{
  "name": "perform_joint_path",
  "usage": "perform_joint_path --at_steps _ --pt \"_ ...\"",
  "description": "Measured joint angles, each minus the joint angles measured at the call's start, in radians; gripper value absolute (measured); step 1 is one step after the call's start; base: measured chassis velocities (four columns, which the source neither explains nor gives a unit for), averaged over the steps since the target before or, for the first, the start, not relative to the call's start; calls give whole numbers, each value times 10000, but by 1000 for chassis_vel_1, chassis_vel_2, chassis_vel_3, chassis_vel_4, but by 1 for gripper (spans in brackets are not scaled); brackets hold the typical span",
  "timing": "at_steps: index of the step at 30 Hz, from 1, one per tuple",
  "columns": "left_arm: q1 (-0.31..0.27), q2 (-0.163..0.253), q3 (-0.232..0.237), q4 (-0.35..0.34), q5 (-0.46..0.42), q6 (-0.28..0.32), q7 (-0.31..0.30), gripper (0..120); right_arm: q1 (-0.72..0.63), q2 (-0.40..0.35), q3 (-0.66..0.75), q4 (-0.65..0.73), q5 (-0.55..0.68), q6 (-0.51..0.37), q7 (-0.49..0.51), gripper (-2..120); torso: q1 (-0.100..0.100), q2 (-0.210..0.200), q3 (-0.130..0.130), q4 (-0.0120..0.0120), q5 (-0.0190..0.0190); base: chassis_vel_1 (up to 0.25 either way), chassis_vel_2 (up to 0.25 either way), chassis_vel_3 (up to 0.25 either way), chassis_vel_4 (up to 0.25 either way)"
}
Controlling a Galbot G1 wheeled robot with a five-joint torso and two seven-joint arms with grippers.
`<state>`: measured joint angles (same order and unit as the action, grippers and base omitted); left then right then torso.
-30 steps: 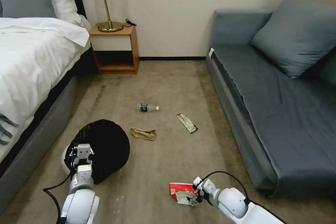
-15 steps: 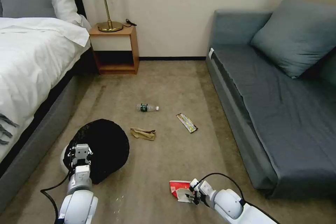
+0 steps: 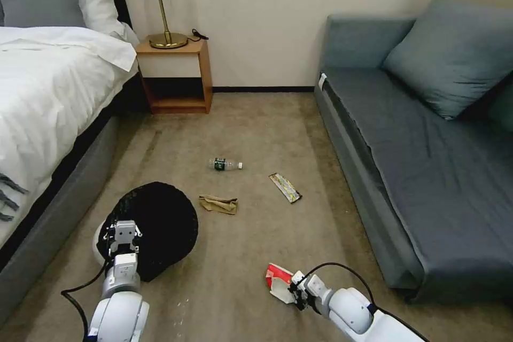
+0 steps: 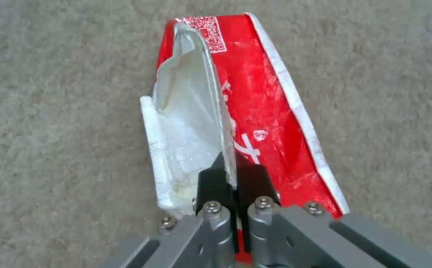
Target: Pick up the trash bin, then pick up the garbage on the floor and place it into the trash bin.
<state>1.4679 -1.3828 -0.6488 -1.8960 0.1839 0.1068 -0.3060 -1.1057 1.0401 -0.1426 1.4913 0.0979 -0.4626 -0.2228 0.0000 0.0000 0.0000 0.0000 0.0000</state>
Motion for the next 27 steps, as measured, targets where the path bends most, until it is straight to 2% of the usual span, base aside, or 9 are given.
perform_joint_path --at_steps 9,14,18,24,27 --pt "6 67 6 -84 -177 -25 23 5 -10 72 766 592 470 450 39 0 0 0 0 -1 0 0 0 0 0" --pt "-44 115 -14 18 -345 -56 31 5 320 193 1282 1242 1476 907 80 0 0 0 0 1 -1 0 0 0 0" --pt "-81 119 12 27 -524 -62 111 5 899 484 1488 1779 3147 1485 199 0 0 0 1 0 -1 0 0 0 0" --pt "-129 104 59 37 -669 -91 207 5 1469 728 1403 2058 4402 1798 284 0 0 0 1 1 -1 0 0 0 0" --pt "-206 99 139 40 -694 -179 337 5 2046 941 935 1908 5124 2125 60 0 0 0 1 -1 -2 0 0 0 0"
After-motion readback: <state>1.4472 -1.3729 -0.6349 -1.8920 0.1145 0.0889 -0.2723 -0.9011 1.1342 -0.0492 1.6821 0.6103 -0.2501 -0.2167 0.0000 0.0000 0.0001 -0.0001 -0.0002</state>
